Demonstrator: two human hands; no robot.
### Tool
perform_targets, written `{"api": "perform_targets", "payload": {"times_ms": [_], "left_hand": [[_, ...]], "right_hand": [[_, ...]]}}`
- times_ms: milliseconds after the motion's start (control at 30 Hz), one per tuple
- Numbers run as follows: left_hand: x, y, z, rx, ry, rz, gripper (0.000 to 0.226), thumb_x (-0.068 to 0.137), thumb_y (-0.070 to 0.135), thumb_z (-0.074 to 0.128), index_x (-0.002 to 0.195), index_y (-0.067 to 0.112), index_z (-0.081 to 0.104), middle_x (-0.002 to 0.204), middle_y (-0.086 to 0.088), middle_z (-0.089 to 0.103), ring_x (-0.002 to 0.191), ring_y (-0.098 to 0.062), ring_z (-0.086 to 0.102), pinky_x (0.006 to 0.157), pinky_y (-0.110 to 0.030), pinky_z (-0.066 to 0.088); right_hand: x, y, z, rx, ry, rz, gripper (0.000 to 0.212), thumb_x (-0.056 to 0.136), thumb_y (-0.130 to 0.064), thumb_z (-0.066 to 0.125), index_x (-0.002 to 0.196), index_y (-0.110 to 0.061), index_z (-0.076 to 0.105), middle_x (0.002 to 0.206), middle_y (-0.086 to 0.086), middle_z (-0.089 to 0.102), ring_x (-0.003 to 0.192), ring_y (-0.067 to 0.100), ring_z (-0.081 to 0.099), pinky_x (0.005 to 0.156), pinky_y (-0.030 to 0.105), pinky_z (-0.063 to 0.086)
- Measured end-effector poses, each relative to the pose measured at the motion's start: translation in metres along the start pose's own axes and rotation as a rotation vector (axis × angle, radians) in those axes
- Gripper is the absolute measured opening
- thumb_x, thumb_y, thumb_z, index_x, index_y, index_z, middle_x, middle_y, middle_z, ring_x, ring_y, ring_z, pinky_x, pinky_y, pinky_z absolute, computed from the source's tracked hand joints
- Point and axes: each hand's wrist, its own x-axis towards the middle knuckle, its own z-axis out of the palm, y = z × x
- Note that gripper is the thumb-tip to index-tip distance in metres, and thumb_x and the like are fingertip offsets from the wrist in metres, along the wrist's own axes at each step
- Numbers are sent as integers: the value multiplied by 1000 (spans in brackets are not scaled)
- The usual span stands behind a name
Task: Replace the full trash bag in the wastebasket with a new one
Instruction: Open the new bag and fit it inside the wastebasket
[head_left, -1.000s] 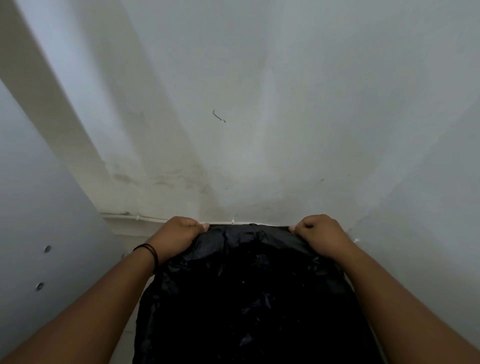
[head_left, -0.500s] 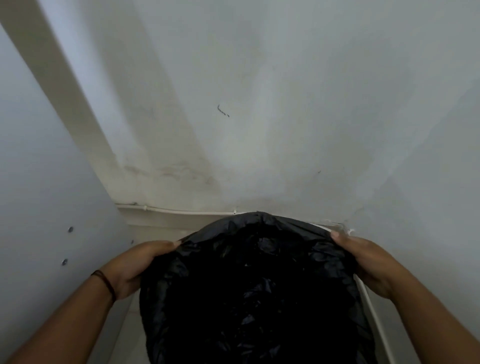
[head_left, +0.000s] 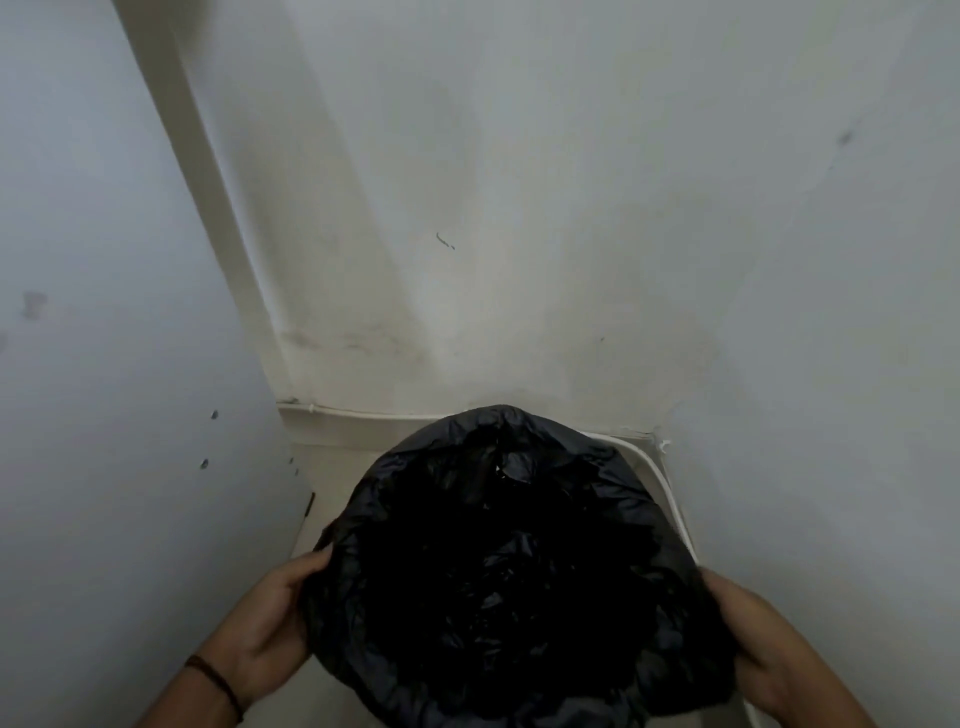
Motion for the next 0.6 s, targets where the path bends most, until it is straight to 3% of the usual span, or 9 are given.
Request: {"api": "perform_targets", "payload": {"times_ms": [200,300,433,500,600], "left_hand": [[-4,-17,12,-151,111,110,38,98,19,38,96,11,75,100,-15,72,88,-32,69,67,-41,60],[-9,-19,24,-113,160,164,33,100,27,37,115,12,62,108,-12,67,99,-30,60,78,-43,50],[-23,-39,25,-114,160,229,31,99,34,37,111,23,63,107,-2,69,103,-25,60,87,-42,47],[-33,-51,22,-186,144,185,35,98,36,38,111,19,65,105,-5,70,100,-27,62,84,-43,48],[-47,-70,20,-264,93,116,42,95,41,42,103,13,72,105,-10,72,92,-31,69,81,-45,54]], "right_hand": [[-12,27,17,87,96,23,42,92,-37,51,88,-3,76,95,22,72,80,39,70,64,42,57],[-16,39,21,149,111,2,43,93,-42,48,98,-7,73,96,18,73,81,36,71,65,41,57],[-32,58,21,249,146,-90,28,92,-38,52,94,-18,72,86,8,76,73,30,72,54,40,56],[-40,69,21,401,111,-136,26,94,-31,50,100,-16,71,92,9,75,77,28,72,56,40,57],[-59,82,27,534,26,-168,42,92,-42,46,108,-12,70,108,10,72,95,30,69,72,43,59]]}}
